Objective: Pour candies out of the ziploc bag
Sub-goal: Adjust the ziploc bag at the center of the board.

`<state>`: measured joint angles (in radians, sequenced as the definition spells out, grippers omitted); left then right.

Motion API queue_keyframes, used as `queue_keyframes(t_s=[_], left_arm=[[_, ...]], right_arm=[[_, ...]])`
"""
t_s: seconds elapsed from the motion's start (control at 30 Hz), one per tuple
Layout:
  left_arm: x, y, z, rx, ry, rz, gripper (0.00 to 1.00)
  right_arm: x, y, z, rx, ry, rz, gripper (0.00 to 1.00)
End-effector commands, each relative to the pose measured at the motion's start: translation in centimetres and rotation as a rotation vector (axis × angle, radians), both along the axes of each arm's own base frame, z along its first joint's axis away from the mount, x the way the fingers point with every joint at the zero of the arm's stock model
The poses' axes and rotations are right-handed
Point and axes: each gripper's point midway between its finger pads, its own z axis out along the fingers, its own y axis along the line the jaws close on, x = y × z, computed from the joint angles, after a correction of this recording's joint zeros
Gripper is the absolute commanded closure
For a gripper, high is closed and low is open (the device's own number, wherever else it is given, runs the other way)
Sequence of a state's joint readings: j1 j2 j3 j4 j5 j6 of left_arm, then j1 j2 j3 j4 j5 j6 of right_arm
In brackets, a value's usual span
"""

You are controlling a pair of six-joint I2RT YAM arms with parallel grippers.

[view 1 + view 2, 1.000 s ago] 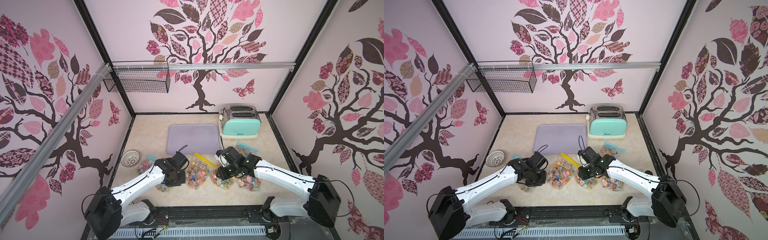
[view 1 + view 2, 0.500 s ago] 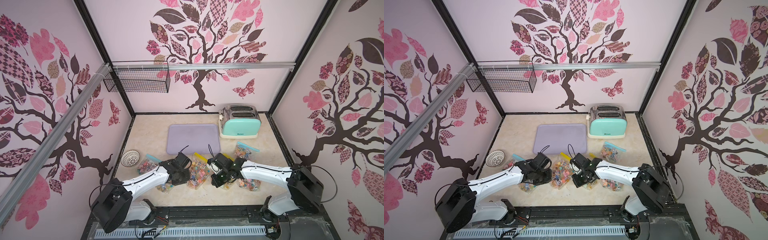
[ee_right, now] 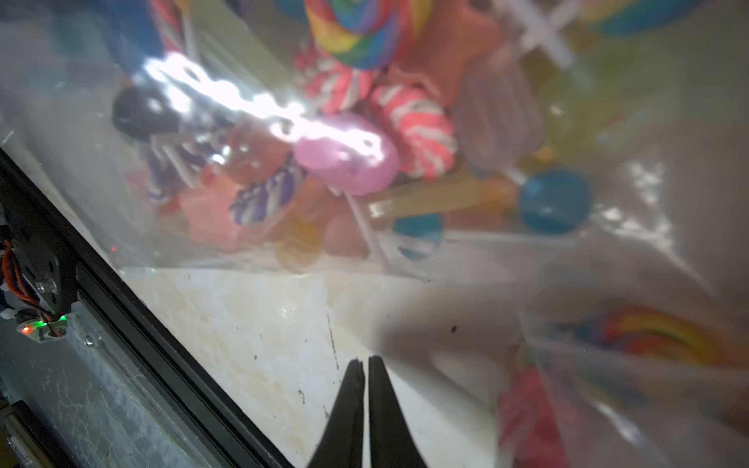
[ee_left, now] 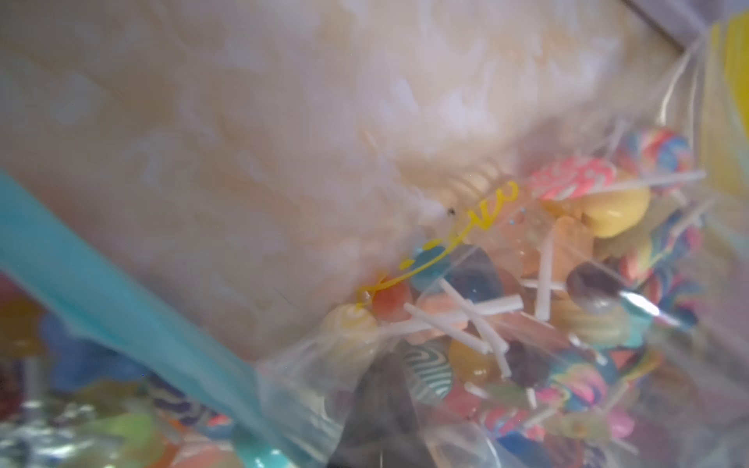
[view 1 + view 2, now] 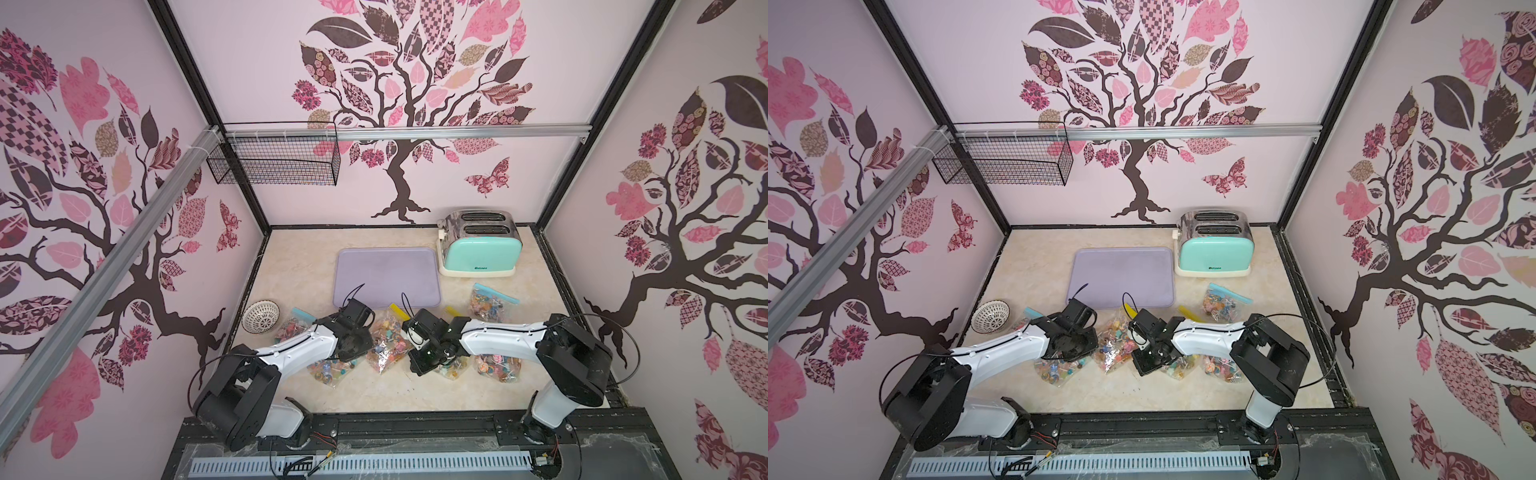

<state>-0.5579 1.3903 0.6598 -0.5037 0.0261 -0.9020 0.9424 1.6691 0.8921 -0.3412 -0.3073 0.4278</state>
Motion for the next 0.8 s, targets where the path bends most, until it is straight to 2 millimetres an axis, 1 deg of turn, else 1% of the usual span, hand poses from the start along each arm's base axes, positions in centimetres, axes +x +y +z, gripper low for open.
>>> queue_keyframes(t_s=[0.0,0.1,0.27,0.4,0.43,0.47,0.53,0.6,0.67,0.77], left_arm=[[0.2,3.1,-0.2,0.137,-0.001,0.019,1.00],[0.7,3.9,0.2,0.183,-0.007,0.013,1.00],[1.8,4.8,0.9,0.247,-0.024,0.006,1.00],[2.8,5.4,1.7,0.272,-0.045,0.001,1.00],[3.0,5.4,2.1,0.274,-0.056,-0.006,1.00],[3.2,5.3,2.4,0.272,-0.066,-0.015,1.00],[3.5,5.1,3.3,0.261,-0.080,-0.034,1.00],[3.4,4.8,4.0,0.252,-0.085,-0.052,1.00],[3.1,4.8,4.6,0.245,-0.088,-0.068,1.00],[2.3,4.7,5.4,0.226,-0.081,-0.090,0.93]], right_arm=[[1.2,1.1,1.0,0.012,-0.041,-0.026,0.90],[2.5,1.0,1.6,-0.022,-0.091,-0.050,0.90],[5.3,0.8,3.4,-0.052,-0.164,-0.109,0.89],[8.3,-0.4,4.9,-0.041,-0.197,-0.183,0.87],[9.2,-0.9,5.3,-0.039,-0.209,-0.199,0.85],[9.9,-1.2,5.4,-0.039,-0.218,-0.208,0.81],[11.4,-1.7,5.7,-0.046,-0.229,-0.216,0.65],[12.5,-1.8,5.7,-0.059,-0.238,-0.209,0.54],[13.3,-1.5,5.4,-0.060,-0.239,-0.191,0.50],[13.8,-0.9,4.7,-0.044,-0.217,-0.153,0.48]])
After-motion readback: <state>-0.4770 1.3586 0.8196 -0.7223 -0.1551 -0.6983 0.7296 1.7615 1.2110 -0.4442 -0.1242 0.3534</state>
